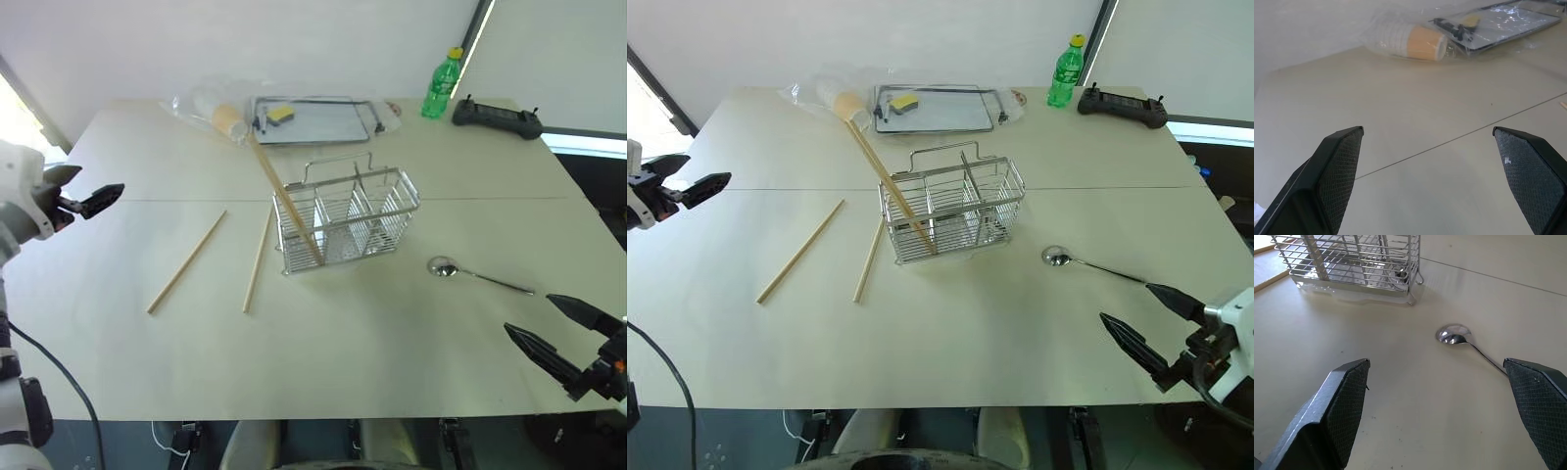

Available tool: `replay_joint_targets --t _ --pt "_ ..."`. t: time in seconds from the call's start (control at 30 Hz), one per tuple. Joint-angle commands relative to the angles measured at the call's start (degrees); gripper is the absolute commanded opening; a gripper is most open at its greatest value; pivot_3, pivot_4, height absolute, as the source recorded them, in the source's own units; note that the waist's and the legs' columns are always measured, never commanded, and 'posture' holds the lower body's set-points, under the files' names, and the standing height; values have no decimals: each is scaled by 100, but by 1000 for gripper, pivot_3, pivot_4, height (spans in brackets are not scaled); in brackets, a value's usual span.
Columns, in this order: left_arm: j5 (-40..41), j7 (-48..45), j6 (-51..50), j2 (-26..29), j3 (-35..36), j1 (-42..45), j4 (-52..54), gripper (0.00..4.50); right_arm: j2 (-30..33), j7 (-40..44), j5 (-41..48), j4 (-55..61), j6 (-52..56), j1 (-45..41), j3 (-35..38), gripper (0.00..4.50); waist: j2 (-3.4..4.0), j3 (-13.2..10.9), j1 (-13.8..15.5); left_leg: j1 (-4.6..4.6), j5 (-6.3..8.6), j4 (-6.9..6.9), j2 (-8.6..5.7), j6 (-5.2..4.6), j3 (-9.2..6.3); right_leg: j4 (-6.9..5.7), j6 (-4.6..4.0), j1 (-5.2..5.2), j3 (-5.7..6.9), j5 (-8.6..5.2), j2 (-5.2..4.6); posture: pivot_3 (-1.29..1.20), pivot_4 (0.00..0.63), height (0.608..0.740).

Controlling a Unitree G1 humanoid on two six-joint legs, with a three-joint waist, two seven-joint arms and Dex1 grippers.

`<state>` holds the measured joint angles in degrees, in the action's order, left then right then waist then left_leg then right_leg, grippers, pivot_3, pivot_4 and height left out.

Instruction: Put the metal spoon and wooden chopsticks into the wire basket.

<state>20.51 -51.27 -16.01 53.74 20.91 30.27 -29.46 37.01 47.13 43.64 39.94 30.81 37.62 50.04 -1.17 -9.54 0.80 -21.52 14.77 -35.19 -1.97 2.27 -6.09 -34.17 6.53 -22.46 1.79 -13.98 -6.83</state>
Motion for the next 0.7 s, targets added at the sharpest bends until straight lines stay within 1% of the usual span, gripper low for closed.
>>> replay_joint_targets --t 0.03,0.7 --pt "-11 -33 100 77 22 103 134 4466 35 17 56 -40 -123 -52 108 4500 0 0 -1 0 0 0 0 0 0 -1 0 0 0 0 0 0 150 709" --pt "46 -66 -92 57 -44 151 307 4466 24 230 -220 -431 -468 -162 -31 4500 -1 1 -2 3 -1 -4 -5 -1 7 -5 9 3 0 6 1 0 150 709"
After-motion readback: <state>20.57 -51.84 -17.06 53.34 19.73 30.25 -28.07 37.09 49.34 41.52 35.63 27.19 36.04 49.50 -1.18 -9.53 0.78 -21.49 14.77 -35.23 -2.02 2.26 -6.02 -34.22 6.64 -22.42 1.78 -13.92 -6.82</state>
